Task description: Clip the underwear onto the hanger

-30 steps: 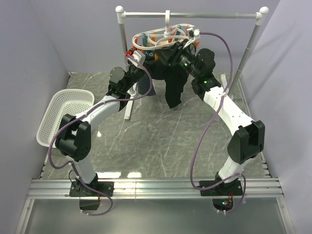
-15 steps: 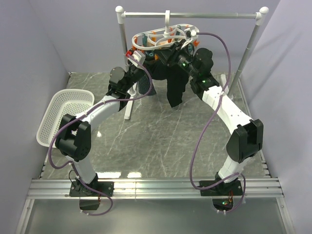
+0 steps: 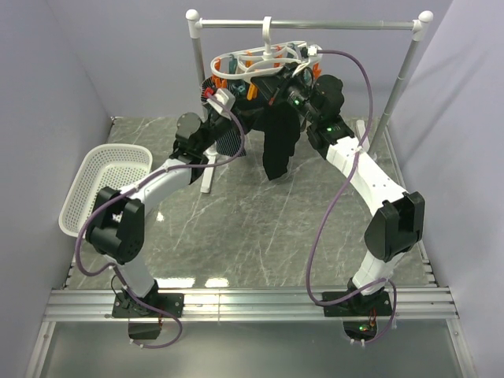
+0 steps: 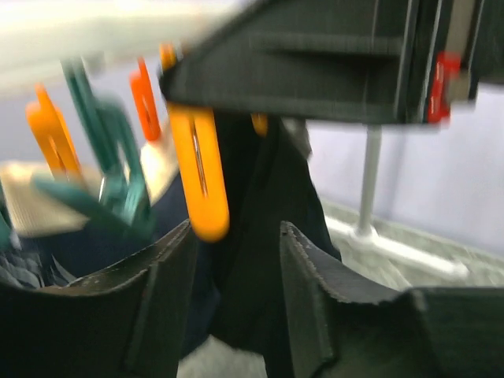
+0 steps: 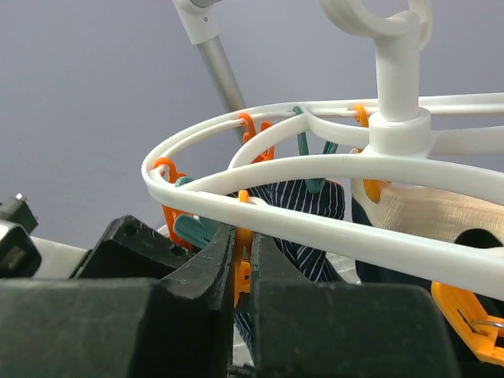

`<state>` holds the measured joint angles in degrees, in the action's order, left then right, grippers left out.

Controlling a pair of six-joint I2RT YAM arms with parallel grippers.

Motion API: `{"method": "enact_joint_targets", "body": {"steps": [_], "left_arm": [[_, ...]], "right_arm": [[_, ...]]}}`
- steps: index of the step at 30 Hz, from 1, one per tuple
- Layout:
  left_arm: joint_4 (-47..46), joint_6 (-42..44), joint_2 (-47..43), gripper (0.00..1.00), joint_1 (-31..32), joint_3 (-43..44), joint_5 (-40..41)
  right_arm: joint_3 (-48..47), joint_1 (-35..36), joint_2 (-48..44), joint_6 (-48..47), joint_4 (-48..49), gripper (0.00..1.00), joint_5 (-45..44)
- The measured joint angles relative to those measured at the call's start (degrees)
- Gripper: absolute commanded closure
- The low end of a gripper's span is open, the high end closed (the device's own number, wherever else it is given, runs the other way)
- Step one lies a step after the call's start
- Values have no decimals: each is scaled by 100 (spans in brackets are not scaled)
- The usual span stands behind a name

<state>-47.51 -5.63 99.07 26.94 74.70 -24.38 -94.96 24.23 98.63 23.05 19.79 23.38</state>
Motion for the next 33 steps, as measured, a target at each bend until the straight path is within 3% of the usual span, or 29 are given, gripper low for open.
{"method": "enact_joint_targets", "body": {"steps": [10, 14, 18, 28, 33], "left_arm": [[396, -219, -1281, 48, -166, -1860, -984], [448, -179, -1318, 45, -160, -2164, -1283], [442, 22, -844, 39, -140, -2015, -1349], [-442, 262, 1115, 41, 59, -1023, -549], [-916, 247, 1572, 41, -48, -734, -240]], "right_arm": [[-74, -2, 26, 50, -57, 100, 46], [-74, -50, 24, 136, -50, 100, 195], [-101, -136, 24, 170, -63, 100, 413], [-367, -254, 52, 221, -247, 100, 800], [-398, -267, 66, 245, -328, 100, 911]]}}
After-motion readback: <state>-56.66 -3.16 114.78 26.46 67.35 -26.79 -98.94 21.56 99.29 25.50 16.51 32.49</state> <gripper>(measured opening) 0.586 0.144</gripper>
